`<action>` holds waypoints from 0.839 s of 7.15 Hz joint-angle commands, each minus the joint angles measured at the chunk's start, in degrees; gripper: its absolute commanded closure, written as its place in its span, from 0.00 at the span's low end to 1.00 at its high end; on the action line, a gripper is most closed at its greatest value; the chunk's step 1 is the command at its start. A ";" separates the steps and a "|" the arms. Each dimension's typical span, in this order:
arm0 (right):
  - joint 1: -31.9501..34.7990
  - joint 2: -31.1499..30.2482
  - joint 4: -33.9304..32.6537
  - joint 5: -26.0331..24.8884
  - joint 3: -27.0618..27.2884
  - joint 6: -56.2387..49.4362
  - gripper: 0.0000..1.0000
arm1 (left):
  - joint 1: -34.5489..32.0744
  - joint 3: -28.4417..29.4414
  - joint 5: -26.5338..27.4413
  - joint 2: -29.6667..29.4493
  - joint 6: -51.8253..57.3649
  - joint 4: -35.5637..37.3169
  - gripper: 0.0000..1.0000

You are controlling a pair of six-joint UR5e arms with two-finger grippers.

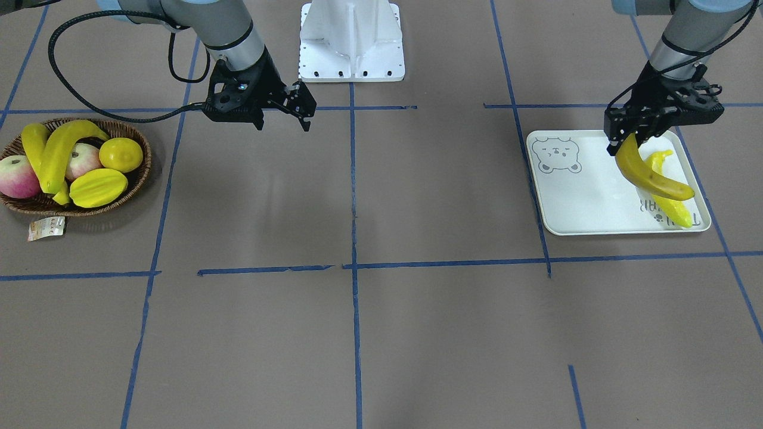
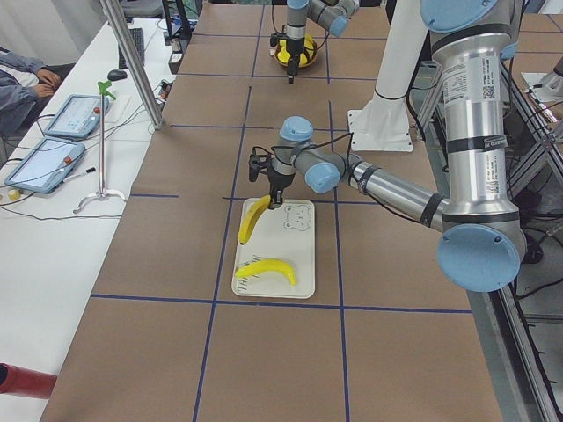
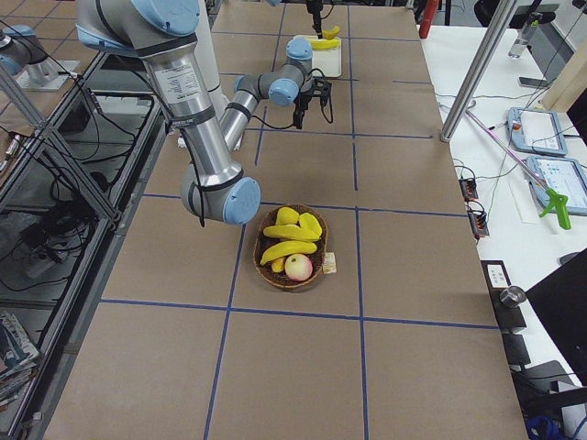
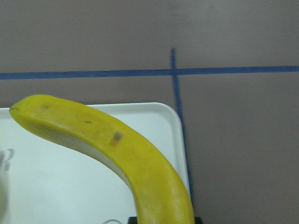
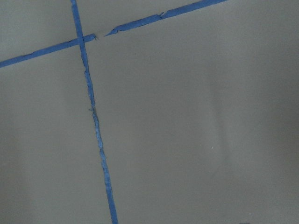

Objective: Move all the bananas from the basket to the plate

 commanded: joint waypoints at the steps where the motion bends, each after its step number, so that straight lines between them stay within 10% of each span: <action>1: 0.16 -0.11 -0.01 0.00 -0.12 -0.67 0.00 | 0.23 6.29 0.40 1.99 -1.39 -13.64 0.97; 6: 0.16 -0.03 -0.01 0.00 0.14 -0.67 0.00 | 1.03 18.44 -0.04 4.64 4.32 -35.86 0.97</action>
